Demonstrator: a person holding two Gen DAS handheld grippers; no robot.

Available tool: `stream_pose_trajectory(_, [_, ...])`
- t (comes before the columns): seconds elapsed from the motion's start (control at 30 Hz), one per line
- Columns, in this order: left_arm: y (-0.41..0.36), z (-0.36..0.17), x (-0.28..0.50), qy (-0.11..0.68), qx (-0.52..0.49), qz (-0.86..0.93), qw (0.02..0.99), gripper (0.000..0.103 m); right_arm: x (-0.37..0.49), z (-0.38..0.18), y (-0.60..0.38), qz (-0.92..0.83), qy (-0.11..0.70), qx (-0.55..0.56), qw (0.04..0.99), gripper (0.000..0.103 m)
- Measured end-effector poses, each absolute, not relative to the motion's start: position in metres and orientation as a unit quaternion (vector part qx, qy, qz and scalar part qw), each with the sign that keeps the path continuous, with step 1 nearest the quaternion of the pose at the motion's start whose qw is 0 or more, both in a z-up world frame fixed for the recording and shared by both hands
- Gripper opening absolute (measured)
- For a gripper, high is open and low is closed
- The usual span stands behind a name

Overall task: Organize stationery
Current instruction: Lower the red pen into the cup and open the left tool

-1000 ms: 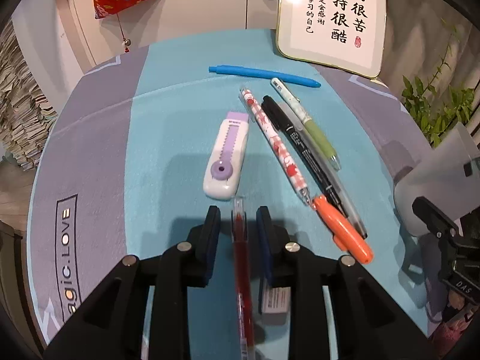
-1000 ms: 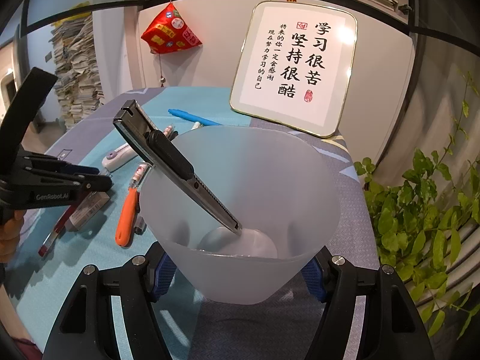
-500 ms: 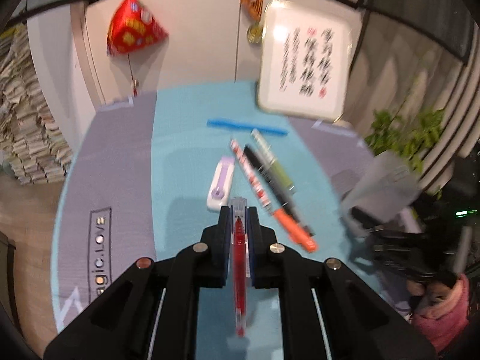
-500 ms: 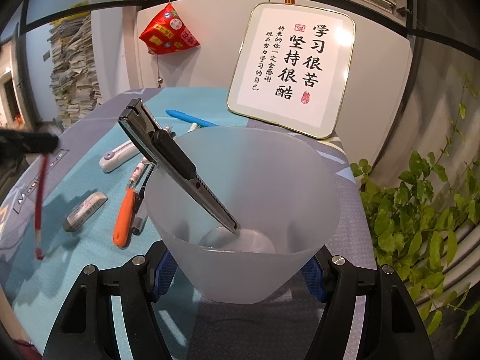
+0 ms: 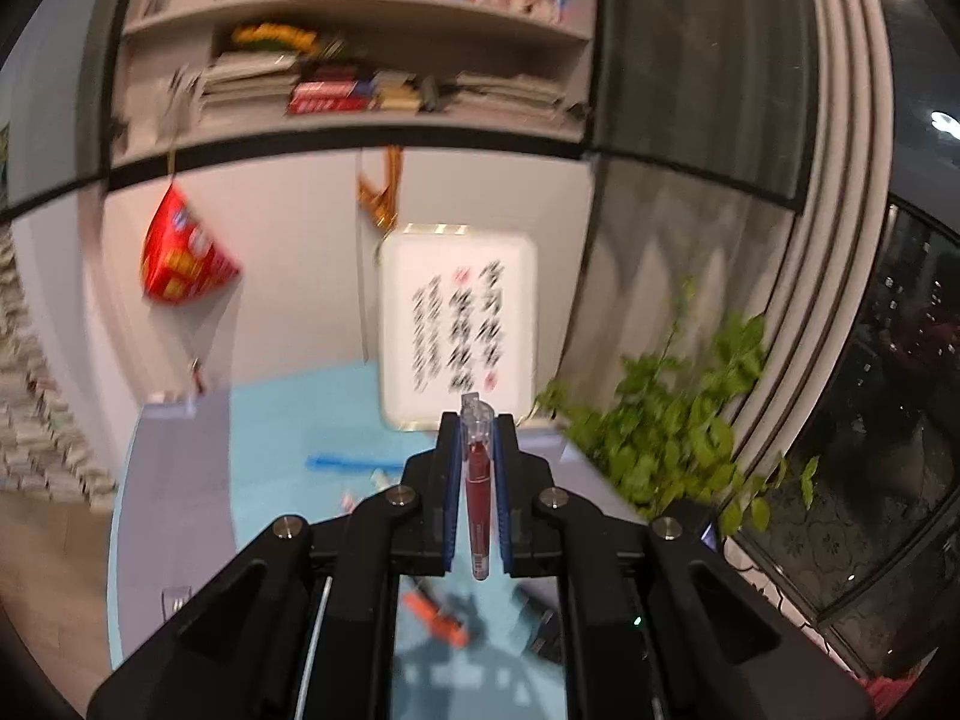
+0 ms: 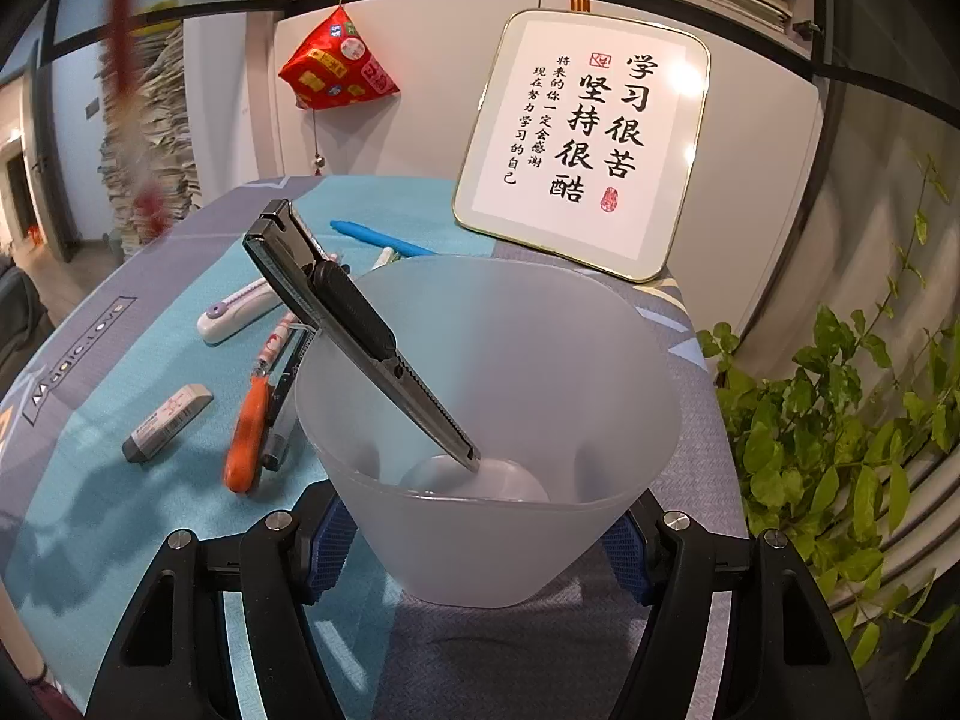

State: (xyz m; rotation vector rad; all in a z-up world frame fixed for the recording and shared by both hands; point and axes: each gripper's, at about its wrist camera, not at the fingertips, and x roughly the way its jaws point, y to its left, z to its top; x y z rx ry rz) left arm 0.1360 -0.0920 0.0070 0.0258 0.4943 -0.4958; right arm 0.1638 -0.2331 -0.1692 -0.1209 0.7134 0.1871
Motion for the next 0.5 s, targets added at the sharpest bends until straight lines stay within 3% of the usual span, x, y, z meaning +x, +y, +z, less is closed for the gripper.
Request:
stream_pose_trajectory(0.17, [-0.124,0.010,0.153,0.246,0.017,-0.273,0.930,0.008,0.164,-0.169,-0.233,0.092,0.349,-0.058,0.931,0.071])
stream_pose_trajectory(0.5, [-0.144,-0.040,0.181,0.337,0.004,-0.291,0.895,0.008,0.166,-0.170,-0.233,0.095,0.353,-0.054,0.929,0.071])
